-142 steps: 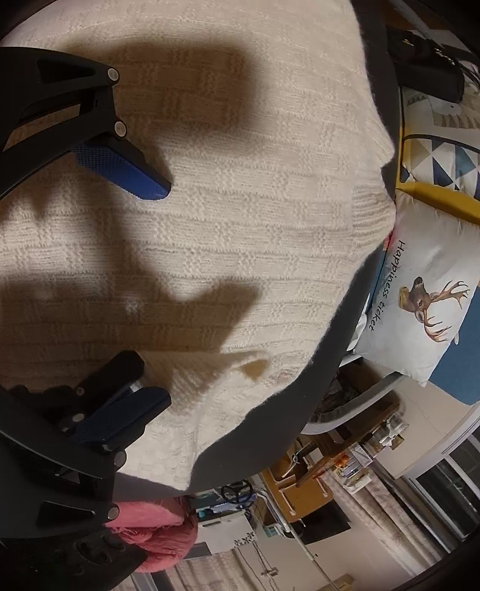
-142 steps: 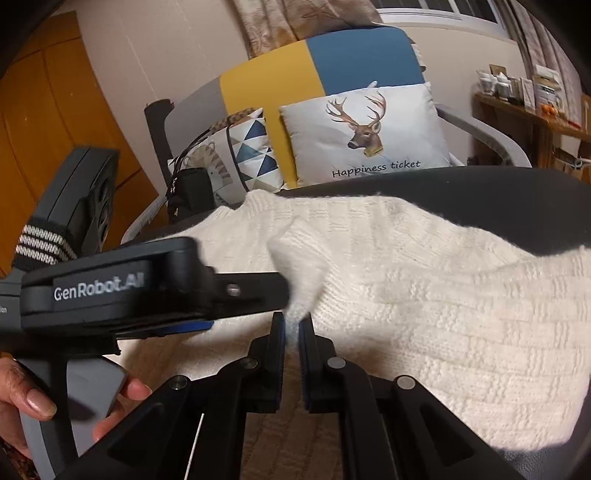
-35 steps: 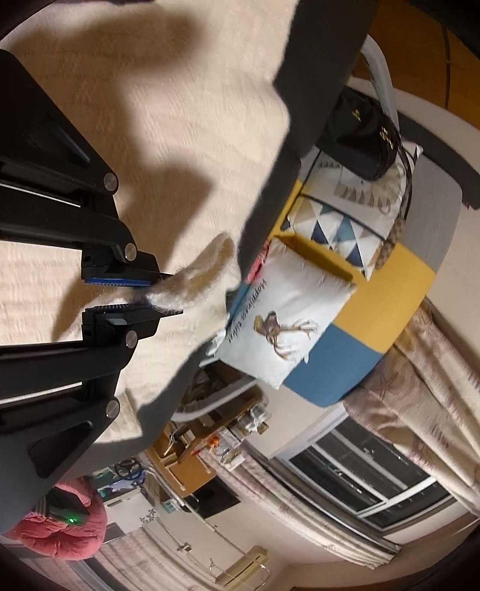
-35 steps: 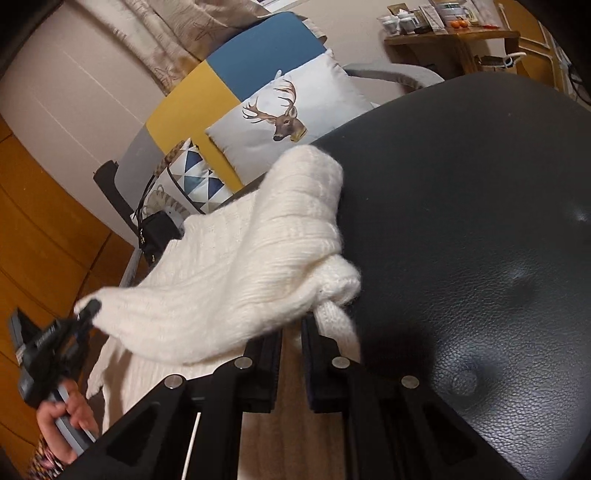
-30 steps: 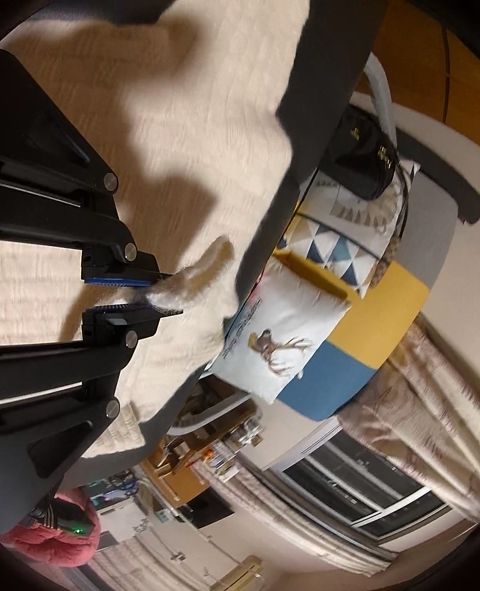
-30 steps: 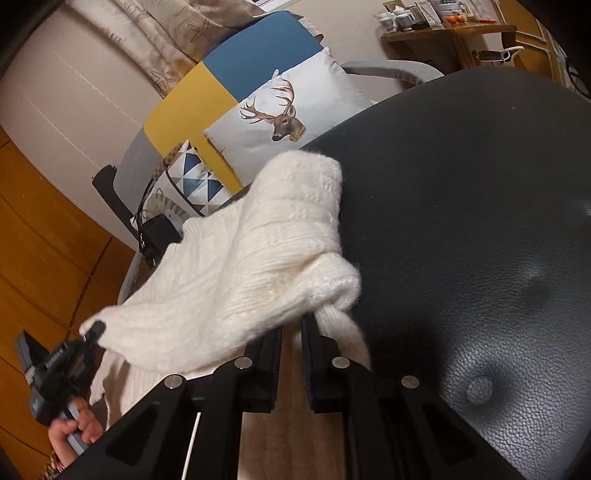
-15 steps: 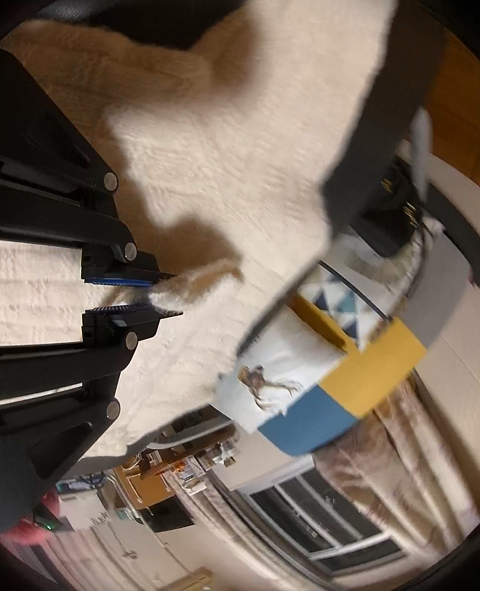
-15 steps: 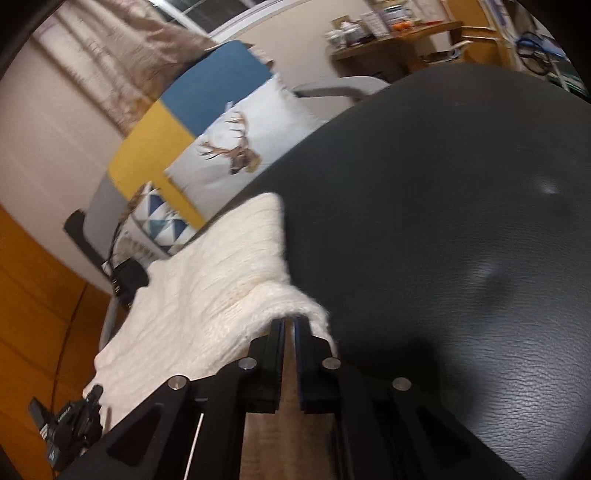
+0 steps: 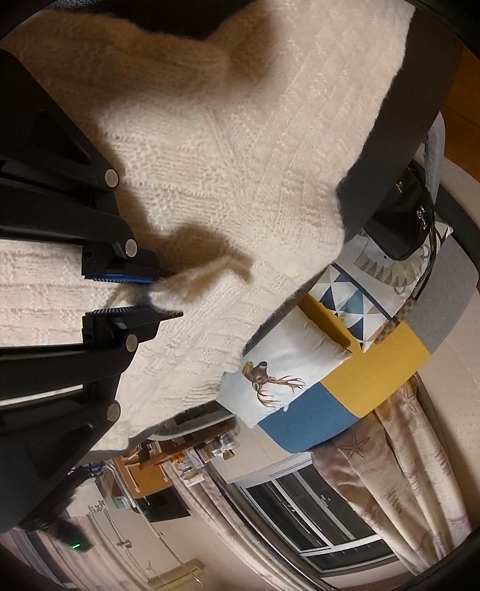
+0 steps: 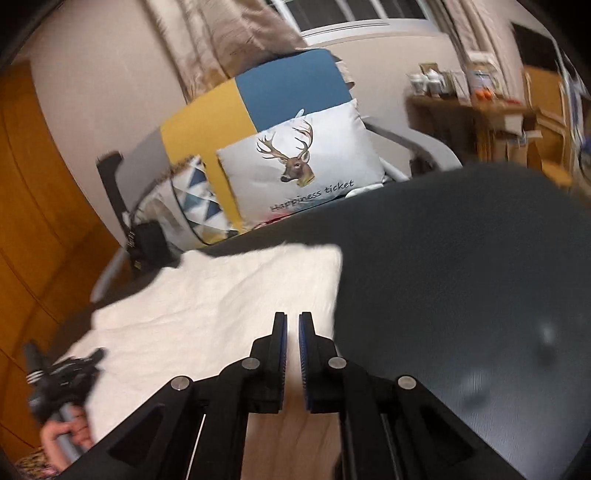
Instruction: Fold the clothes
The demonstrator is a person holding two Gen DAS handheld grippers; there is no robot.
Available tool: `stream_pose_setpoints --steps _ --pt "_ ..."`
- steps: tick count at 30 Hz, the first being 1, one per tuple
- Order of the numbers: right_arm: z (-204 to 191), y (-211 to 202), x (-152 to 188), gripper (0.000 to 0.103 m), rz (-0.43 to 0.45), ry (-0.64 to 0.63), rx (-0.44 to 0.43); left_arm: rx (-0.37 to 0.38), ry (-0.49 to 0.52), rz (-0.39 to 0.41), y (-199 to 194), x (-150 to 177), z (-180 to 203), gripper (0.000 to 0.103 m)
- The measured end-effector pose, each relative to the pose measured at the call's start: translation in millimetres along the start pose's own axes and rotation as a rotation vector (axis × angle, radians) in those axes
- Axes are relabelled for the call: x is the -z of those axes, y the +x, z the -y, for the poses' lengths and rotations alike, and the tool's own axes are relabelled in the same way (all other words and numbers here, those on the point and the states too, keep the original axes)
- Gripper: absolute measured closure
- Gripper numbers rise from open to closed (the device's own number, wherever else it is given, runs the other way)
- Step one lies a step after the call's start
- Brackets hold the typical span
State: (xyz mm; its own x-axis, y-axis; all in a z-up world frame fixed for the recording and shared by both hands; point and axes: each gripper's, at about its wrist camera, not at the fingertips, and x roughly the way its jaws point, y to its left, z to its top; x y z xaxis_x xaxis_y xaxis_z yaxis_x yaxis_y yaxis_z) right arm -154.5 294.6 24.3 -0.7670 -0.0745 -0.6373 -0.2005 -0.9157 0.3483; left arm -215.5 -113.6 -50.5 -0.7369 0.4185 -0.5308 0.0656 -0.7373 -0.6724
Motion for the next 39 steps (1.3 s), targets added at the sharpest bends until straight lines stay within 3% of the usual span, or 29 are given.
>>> stream_pose_setpoints --steps 6,11,17,19,21,26,30,32,36,39 --pt "12 76 -34 0.096 -0.165 -0.077 0.08 0.006 -0.002 -0.004 2 0 -2 0.092" --pt "20 100 -37 0.101 -0.144 -0.122 0.123 0.014 -0.004 -0.004 5 -1 -2 0.092" --pt "33 46 -34 0.095 -0.086 0.015 -0.008 0.019 -0.007 -0.005 5 -2 -2 0.092" --pt "31 23 -23 0.084 -0.098 0.016 -0.06 0.021 -0.008 -0.005 5 -1 -3 0.092" --pt "27 6 -9 0.082 -0.131 -0.008 -0.089 0.021 -0.009 -0.005 5 -1 -3 0.092" --pt "6 8 12 0.082 -0.148 -0.104 -0.034 0.021 -0.013 -0.005 3 -1 -4 0.092" --pt "6 13 38 0.086 -0.216 -0.184 0.101 0.024 -0.017 -0.004 3 -1 -5 0.092" --pt "15 1 49 0.084 -0.187 -0.157 0.092 0.026 -0.017 -0.006 3 -2 -5 0.092" --pt "35 0 41 0.084 -0.224 -0.045 0.009 0.032 -0.016 -0.008 3 -2 -6 0.092" --pt "33 -16 24 0.086 -0.148 -0.016 -0.007 0.033 -0.017 -0.008 4 -2 -6 0.092"
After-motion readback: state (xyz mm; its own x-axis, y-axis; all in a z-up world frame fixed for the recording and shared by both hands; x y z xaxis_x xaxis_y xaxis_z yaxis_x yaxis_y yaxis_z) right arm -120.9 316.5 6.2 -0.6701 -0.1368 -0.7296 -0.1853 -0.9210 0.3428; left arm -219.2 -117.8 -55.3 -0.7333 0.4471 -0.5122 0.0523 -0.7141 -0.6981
